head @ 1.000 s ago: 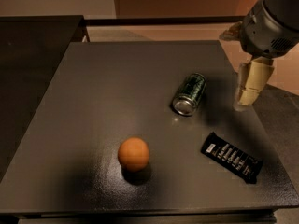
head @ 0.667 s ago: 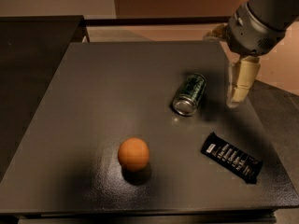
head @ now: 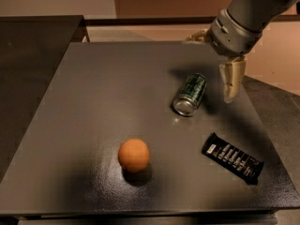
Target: Place green can upright
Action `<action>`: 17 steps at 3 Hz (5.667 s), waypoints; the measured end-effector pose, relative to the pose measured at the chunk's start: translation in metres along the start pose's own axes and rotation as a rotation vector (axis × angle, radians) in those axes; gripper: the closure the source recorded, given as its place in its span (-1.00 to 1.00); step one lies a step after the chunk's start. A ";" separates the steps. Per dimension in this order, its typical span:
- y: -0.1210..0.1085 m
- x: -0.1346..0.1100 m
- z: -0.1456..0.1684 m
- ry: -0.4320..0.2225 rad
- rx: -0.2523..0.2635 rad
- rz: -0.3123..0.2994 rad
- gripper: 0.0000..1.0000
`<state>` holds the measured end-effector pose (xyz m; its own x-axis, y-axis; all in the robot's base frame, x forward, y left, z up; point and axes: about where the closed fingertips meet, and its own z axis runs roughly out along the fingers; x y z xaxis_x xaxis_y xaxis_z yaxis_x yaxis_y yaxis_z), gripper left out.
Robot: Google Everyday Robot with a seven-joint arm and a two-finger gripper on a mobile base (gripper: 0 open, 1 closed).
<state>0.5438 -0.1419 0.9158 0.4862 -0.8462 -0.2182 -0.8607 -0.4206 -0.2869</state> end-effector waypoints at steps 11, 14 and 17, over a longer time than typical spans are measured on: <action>0.001 -0.012 0.065 0.166 -0.227 -0.571 0.74; -0.048 -0.063 0.040 0.297 0.092 -0.733 1.00; -0.074 -0.090 0.027 0.407 0.309 -0.849 1.00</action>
Offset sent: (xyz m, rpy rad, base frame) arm 0.0047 0.0347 -0.0482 -0.2644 -0.0606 0.4353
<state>0.5677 -0.0256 0.9319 0.7849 -0.3757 0.4928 -0.1449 -0.8845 -0.4435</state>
